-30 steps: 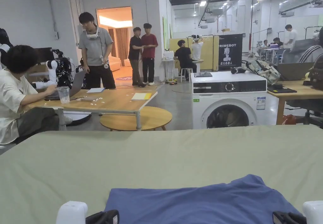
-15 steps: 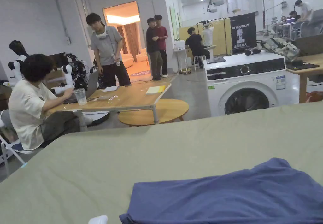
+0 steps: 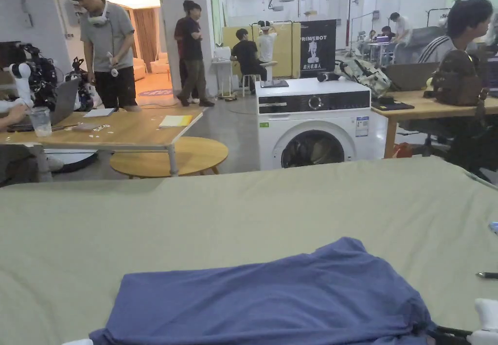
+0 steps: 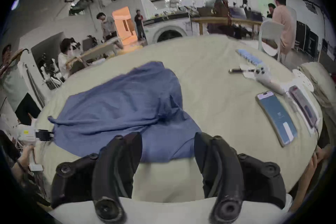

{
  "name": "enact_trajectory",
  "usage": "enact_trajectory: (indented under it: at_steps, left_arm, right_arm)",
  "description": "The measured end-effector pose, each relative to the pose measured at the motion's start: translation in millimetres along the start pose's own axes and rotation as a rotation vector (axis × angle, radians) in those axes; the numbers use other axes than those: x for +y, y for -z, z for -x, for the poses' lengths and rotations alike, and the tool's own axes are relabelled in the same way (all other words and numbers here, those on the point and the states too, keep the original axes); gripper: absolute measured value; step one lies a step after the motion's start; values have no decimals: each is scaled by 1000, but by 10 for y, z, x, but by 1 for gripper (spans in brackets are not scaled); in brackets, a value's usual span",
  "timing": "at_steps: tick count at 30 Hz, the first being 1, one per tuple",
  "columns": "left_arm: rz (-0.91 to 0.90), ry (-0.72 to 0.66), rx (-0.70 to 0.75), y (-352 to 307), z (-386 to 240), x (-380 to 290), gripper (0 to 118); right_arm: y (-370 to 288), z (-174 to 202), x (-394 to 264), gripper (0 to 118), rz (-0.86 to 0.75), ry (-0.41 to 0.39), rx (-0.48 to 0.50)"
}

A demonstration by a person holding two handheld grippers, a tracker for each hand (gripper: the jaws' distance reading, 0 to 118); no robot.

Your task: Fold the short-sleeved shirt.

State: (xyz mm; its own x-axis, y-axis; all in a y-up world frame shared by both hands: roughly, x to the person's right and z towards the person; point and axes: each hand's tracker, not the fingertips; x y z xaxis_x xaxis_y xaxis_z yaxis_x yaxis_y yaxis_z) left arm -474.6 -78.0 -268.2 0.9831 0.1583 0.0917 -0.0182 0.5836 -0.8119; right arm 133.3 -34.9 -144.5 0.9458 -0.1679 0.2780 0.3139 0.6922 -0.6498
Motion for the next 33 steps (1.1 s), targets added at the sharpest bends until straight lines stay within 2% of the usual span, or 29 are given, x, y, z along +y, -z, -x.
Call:
enact_trajectory:
  at_steps: [2, 3, 4, 5, 6, 7, 10, 12, 13, 14, 16, 18, 20, 28, 33]
  left_arm:
    - [-5, -4, -4, 1, 12, -11, 1]
    - [-8, -7, -8, -2, 23, -14, 1]
    - [-11, -12, -12, -2, 33, -17, 1]
    - [-13, -17, -15, 4, 43, -26, 1]
    - [-19, -20, -17, 11, 37, -30, 1]
    - [-23, -16, -18, 18, 30, -48, 1]
    - [-33, -2, -19, -17, 36, -35, 0]
    - [-44, -7, -69, -138, 134, 11, 0]
    - [-97, -6, -73, -262, 160, 9, 0]
    - [-152, 1, -61, -397, 175, -3, 0]
    - [-154, 3, -87, -604, 202, -6, 0]
    - [-146, 46, -85, -745, 174, -52, 0]
    - [-150, 126, -58, -904, 160, -179, 0]
    - [-90, 110, -103, -1316, 378, -1132, 0]
    - [-119, 52, -132, -1287, 462, -1196, 0]
  right_arm:
    - [375, -24, -12, 61, 102, -57, -144]
    - [512, -59, -75, 59, 161, -63, -141]
    - [467, -63, -105, 58, 115, -39, -93]
    - [314, -19, -84, 43, 68, -12, -103]
    - [232, 21, -68, 13, 80, -10, -78]
    - [228, 35, -74, 5, 94, -21, -27]
    - [245, 59, -77, 5, 96, -67, -58]
    - [115, 27, -44, 5, 31, 6, -61]
    - [18, 24, -50, 5, -2, 19, -71]
    - [-57, 22, -34, 5, -13, 10, -67]
    - [-193, 35, 9, 5, -6, -56, -83]
    - [-333, 17, -27, 5, -21, -60, -73]
    - [-495, -40, -104, 5, -35, -32, -55]
    - [-1040, -189, -910, 5, 14, -8, -25]
    - [-1065, -119, -1142, 6, 21, -14, -30]
